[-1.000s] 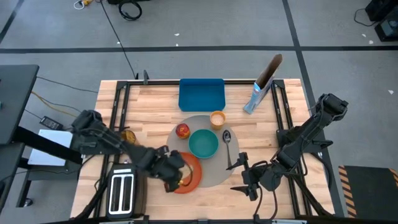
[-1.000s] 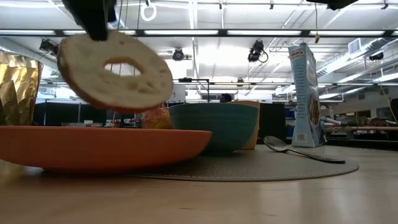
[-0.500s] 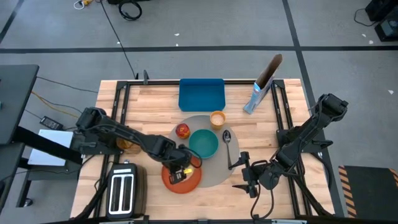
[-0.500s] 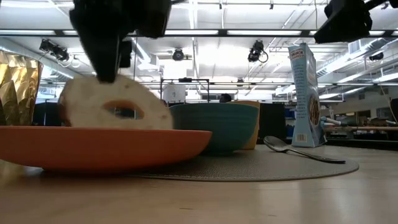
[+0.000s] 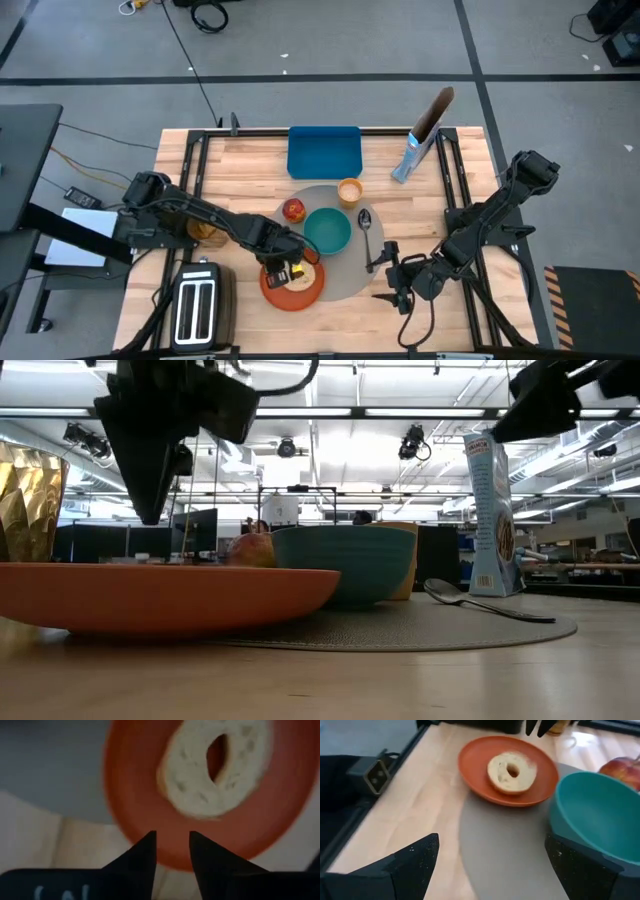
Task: Arrange a breakfast setting
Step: Adjust the red apple on the gray table mat
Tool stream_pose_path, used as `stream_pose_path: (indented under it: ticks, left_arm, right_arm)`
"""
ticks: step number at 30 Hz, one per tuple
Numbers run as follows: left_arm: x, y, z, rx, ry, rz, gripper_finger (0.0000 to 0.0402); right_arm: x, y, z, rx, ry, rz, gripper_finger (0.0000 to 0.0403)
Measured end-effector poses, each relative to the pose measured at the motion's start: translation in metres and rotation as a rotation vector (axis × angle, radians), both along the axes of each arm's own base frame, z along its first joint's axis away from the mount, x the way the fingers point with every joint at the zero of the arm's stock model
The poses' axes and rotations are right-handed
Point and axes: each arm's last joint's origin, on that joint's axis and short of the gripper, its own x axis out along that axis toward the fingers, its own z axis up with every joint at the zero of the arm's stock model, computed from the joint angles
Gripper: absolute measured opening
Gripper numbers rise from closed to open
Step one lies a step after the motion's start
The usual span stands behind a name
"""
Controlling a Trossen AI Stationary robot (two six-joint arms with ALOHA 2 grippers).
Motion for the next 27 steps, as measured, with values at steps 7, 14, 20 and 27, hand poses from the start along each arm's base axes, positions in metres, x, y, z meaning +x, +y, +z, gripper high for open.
stream_pose_path:
  ticks: [7, 14, 20, 27]
  left_arm:
    - [-0.003, 0.023, 0.026, 0.246, -0.165, 0.055, 0.0136]
    - [0.015, 0.054, 0.037, 0.375, -0.339, 0.105, 0.0137]
    - [0.020, 0.079, 0.037, 0.460, -0.343, 0.143, 0.0142]
    - [0.018, 0.089, 0.036, 0.447, -0.308, 0.151, 0.0205]
  right_arm:
    - [0.013, -0.017, 0.001, -0.048, -0.014, -0.061, 0.0372]
    - [0.016, -0.021, 0.001, -0.051, -0.014, -0.070, 0.0372]
    - [0.014, -0.019, 0.000, -0.043, 0.006, -0.053, 0.0372]
    - [0.014, -0.019, -0.001, -0.029, 0.013, -0.043, 0.0372]
